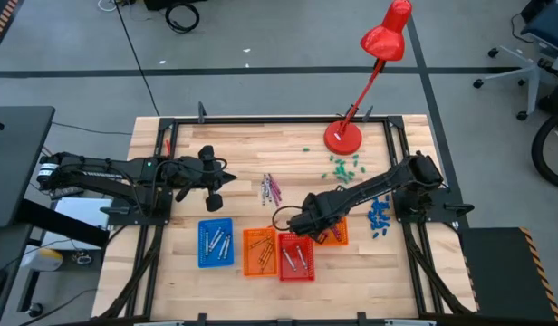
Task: Sort crayons
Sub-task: Put the red crayon into the right orange bin
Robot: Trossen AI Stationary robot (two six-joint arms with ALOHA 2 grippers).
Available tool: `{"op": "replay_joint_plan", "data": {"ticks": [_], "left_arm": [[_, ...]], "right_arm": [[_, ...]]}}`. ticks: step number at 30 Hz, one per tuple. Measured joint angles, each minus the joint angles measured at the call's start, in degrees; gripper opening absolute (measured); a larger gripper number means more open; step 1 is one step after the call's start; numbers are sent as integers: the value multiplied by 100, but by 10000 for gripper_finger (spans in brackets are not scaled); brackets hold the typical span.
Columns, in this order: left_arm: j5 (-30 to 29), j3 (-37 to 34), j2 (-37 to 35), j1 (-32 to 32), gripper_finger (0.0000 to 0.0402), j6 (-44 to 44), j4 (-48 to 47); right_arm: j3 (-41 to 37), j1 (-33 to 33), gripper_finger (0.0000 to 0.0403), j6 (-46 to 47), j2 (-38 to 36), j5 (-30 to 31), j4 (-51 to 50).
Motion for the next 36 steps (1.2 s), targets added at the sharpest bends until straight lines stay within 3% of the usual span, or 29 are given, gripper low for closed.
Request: {"op": "replay_joint_plan", "data": {"ticks": [5, 12, 16, 21, 29, 36], "left_arm": [[0, 0, 0, 0, 7, -1, 2], [0, 0, 0, 0, 7, 21, 7], [0, 0, -2, 1, 7, 27, 40], [0, 0, -2, 0, 7, 34, 129], [0, 0, -1, 1, 7, 37, 123], [0, 0, 0, 2, 7, 40, 127]], "right_arm": [[-361, -7, 53, -2, 0, -128, 158], [-214, -173, 93, -229, -293, -408, 156], [5, -242, 102, -344, -544, -119, 246], [101, -447, 102, -875, -731, 483, 1300], [99, -904, 103, -2252, -175, 627, 3073], [99, -1453, 108, -3124, 366, 503, 4001]]}}
